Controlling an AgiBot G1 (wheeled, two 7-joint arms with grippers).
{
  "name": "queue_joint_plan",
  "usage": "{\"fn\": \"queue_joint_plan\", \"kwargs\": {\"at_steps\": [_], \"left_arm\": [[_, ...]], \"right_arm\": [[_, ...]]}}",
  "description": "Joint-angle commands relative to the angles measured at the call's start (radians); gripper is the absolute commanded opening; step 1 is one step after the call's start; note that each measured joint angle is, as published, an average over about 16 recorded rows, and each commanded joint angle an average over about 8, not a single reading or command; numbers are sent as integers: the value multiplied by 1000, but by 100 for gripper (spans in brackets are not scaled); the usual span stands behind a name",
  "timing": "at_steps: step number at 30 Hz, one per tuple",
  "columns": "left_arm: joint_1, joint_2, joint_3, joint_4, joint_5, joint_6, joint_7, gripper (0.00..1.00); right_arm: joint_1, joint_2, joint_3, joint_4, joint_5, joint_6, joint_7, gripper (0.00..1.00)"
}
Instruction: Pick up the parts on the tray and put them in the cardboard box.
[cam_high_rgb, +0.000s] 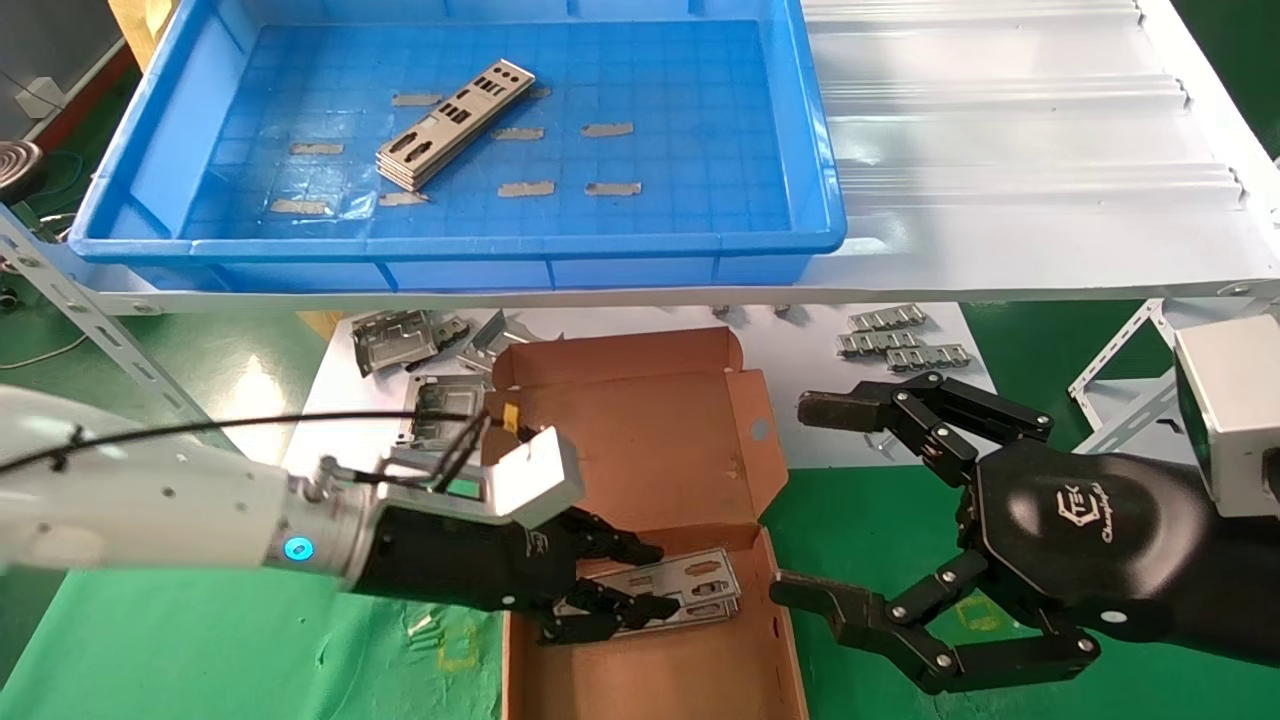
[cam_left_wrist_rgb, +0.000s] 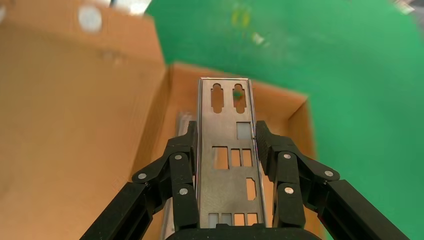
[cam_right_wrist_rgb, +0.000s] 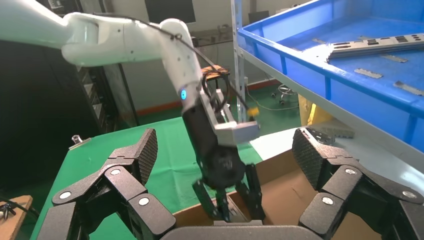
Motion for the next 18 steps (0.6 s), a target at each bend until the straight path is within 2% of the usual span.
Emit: {"fn": "queue_joint_plan", "kwargs": {"at_steps": [1,3,4,11,12,18], "left_arm": [[39,14,12,-10,25,-50,3,0],[65,21,14,-23,39,-90,26,0],[75,24,15,-29,45,-107,36,4],[107,46,30,-35,73,-152,30,91],[108,49,33,-35,76,-154,26,100],[113,49,35,-49,78,-157,16,100]], "right_arm": [[0,0,0,0,0,0,0,100],[0,0,0,0,0,0,0,100],[0,0,0,0,0,0,0,100],[0,0,0,0,0,0,0,100],[0,0,0,0,0,0,0,100],[0,0,0,0,0,0,0,100]]}}
